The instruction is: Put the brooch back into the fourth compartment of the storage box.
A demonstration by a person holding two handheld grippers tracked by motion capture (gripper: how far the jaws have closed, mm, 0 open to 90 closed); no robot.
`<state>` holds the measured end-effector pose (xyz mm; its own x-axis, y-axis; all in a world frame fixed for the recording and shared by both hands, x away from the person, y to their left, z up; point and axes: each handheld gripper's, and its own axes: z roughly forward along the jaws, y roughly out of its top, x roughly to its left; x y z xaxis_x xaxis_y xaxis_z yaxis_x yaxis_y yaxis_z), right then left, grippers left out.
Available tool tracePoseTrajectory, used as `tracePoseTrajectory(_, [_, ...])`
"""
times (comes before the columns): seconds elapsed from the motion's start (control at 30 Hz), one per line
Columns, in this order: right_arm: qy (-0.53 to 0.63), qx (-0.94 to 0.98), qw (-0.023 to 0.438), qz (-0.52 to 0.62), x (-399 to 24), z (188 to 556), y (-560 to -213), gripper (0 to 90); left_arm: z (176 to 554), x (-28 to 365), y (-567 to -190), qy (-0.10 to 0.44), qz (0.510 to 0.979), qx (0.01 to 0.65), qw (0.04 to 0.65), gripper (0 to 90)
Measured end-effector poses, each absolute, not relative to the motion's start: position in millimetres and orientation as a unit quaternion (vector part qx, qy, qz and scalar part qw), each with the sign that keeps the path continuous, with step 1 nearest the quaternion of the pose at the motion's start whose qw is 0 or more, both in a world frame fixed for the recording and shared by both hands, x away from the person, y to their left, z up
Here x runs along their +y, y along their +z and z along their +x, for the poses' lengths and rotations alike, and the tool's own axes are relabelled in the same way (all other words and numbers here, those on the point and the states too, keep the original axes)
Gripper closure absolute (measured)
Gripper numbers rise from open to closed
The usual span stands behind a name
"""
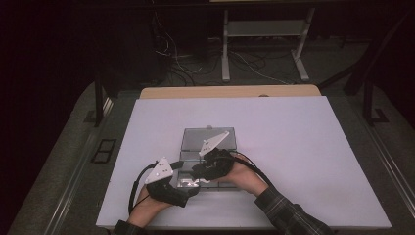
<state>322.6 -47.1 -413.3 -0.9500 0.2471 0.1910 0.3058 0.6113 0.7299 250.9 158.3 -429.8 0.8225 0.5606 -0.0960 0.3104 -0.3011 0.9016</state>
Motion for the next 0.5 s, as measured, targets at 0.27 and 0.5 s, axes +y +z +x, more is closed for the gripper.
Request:
tracePoseTrajectory(0.27, [-0.433,-0.883,0.043,-0.178,-60,325,-409,58.7,252,160,-429,0.121,0.8,0.27,0.522,0.0])
tracePoseTrajectory(0.5, [-0.447,-0.872,0.038,-0.194,-77,328,-406,51.8,253,161,-427,0.122,0.8,0.273,0.519,0.0])
